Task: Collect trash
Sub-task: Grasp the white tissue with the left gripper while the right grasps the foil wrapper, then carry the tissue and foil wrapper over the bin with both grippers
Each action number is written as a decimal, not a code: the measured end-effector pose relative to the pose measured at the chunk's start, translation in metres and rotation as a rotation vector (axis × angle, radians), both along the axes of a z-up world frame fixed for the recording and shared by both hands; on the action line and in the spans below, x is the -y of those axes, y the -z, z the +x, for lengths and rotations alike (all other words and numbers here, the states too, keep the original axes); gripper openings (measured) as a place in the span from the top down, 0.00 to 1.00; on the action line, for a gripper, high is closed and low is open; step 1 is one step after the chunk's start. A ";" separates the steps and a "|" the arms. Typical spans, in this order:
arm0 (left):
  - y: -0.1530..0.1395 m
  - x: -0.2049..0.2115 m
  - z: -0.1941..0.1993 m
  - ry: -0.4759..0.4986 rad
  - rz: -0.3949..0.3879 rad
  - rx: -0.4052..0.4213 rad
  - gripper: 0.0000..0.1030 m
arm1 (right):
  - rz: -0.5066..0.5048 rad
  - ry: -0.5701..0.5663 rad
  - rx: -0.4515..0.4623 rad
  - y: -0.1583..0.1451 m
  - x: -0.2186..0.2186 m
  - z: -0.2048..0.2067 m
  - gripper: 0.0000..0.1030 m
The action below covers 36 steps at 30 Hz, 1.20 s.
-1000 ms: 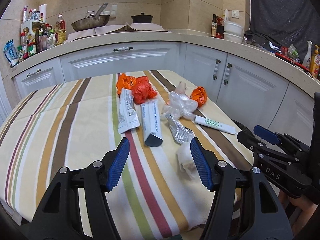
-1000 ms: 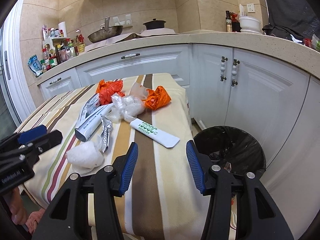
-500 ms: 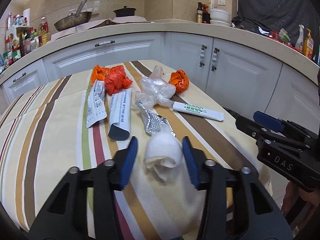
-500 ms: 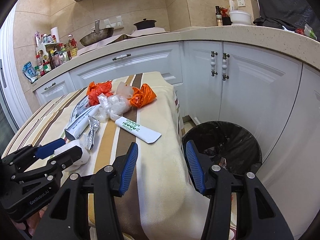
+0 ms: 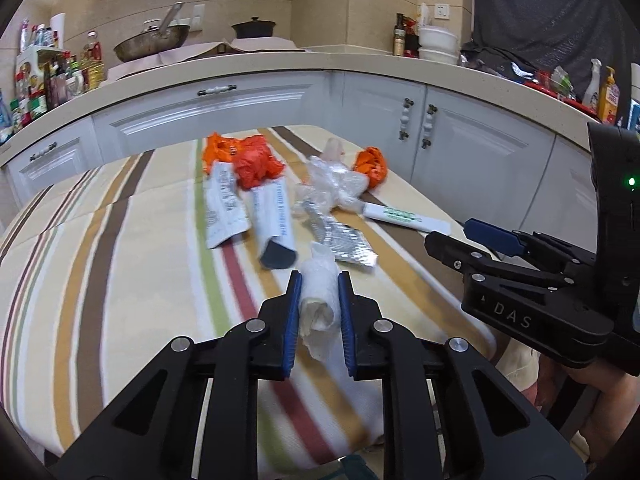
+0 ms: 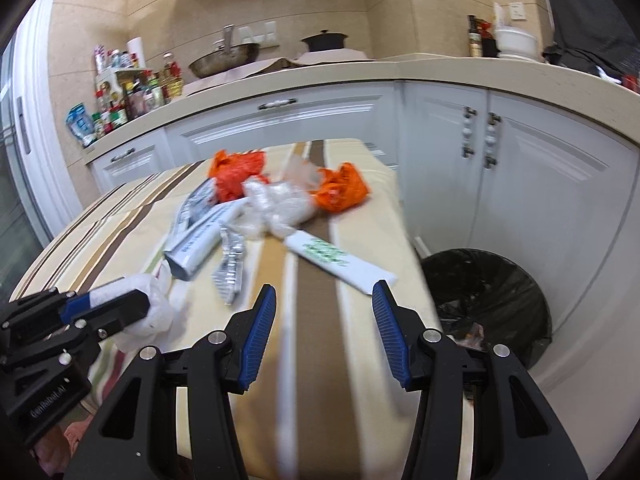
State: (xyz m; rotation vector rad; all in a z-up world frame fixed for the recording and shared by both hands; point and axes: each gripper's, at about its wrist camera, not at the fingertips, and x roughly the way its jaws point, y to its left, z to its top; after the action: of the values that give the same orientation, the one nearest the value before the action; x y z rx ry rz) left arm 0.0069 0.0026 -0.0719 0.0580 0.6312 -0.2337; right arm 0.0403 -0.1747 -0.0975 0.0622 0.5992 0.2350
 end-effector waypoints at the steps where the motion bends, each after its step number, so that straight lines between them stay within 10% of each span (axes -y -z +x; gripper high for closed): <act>1: -0.001 -0.006 0.000 -0.018 -0.001 0.000 0.83 | -0.002 -0.010 -0.001 0.000 -0.004 0.001 0.52; 13: 0.001 -0.069 0.009 -0.192 -0.034 -0.019 0.83 | -0.054 -0.113 -0.036 0.005 -0.056 0.023 0.53; 21: 0.001 -0.083 0.010 -0.228 -0.041 -0.023 0.83 | -0.077 -0.122 -0.066 0.008 -0.063 0.029 0.76; 36: -0.016 -0.069 -0.004 -0.227 -0.007 0.051 0.83 | -0.090 -0.116 -0.003 -0.004 -0.054 0.008 0.89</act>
State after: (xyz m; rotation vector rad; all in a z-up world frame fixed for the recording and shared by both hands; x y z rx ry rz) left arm 0.0033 0.0717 -0.0563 -0.0146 0.5813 -0.0154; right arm 0.0481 -0.1207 -0.0938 -0.0589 0.6160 0.3204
